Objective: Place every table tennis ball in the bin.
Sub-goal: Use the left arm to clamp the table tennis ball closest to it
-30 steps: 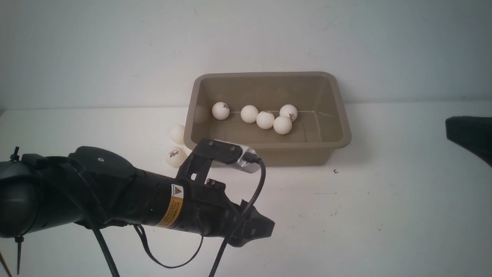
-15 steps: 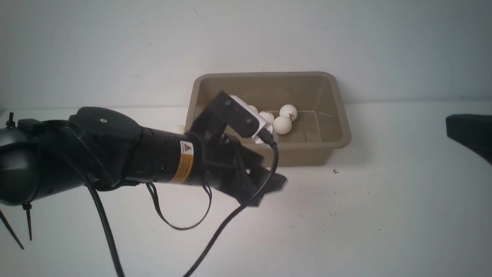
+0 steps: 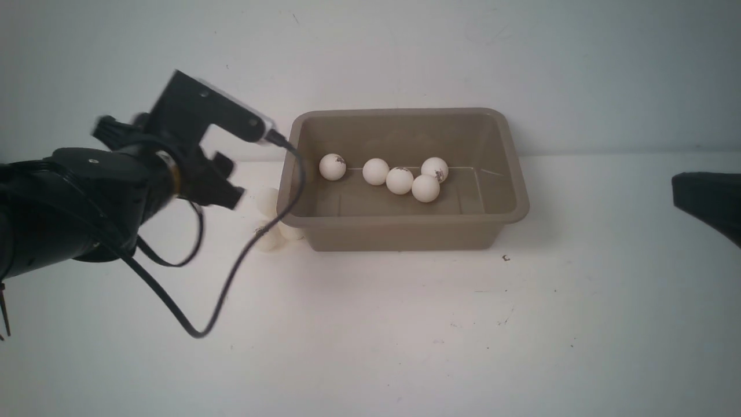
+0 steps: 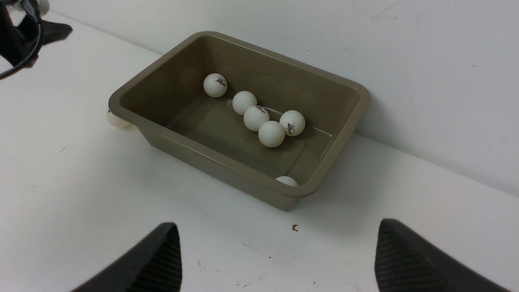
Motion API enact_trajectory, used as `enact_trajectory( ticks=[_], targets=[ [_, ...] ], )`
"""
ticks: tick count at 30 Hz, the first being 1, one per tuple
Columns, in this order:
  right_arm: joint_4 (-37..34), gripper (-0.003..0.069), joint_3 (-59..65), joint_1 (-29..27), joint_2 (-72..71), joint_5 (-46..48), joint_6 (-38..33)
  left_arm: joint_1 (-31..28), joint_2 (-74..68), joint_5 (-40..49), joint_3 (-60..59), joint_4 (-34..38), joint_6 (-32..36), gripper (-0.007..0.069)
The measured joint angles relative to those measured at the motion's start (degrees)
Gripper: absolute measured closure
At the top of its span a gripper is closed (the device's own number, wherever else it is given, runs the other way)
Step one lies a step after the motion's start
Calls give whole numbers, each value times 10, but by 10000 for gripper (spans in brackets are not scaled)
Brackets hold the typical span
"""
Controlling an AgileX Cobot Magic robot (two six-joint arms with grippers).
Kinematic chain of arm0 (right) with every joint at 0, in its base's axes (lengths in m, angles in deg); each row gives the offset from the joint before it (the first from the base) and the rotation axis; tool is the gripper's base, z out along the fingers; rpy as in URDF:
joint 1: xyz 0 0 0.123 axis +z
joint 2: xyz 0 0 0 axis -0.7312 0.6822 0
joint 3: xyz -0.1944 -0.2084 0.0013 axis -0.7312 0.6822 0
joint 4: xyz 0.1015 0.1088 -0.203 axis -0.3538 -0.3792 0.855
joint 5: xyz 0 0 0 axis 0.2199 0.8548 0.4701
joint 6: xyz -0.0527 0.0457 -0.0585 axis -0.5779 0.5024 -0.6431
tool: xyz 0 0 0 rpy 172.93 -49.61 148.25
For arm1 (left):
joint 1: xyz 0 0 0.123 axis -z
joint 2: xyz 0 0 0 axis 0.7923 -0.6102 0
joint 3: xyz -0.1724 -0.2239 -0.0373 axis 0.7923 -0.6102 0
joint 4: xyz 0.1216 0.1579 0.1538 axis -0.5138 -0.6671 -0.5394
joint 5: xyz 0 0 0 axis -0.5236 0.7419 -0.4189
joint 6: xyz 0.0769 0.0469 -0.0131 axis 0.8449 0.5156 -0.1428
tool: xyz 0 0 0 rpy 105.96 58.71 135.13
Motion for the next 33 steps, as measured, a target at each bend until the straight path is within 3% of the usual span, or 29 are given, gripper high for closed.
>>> enact_trajectory(
  ticks=[10, 16, 19, 27, 33],
  targets=[
    [-3, 77, 0, 0, 0, -1, -2, -3, 0, 28, 0, 94, 190, 157],
    [-3, 77, 0, 0, 0, -4, -2, -3, 0, 29, 0, 214, 311, 157],
    [-4, 77, 0, 0, 0, -4, -2, -3, 0, 10, 0, 309, 381, 157],
    [-4, 77, 0, 0, 0, -4, -2, -3, 0, -91, 0, 390, 425, 157],
    [-11, 77, 0, 0, 0, -4, -2, -3, 0, -73, 0, 425, 424, 157]
  ],
)
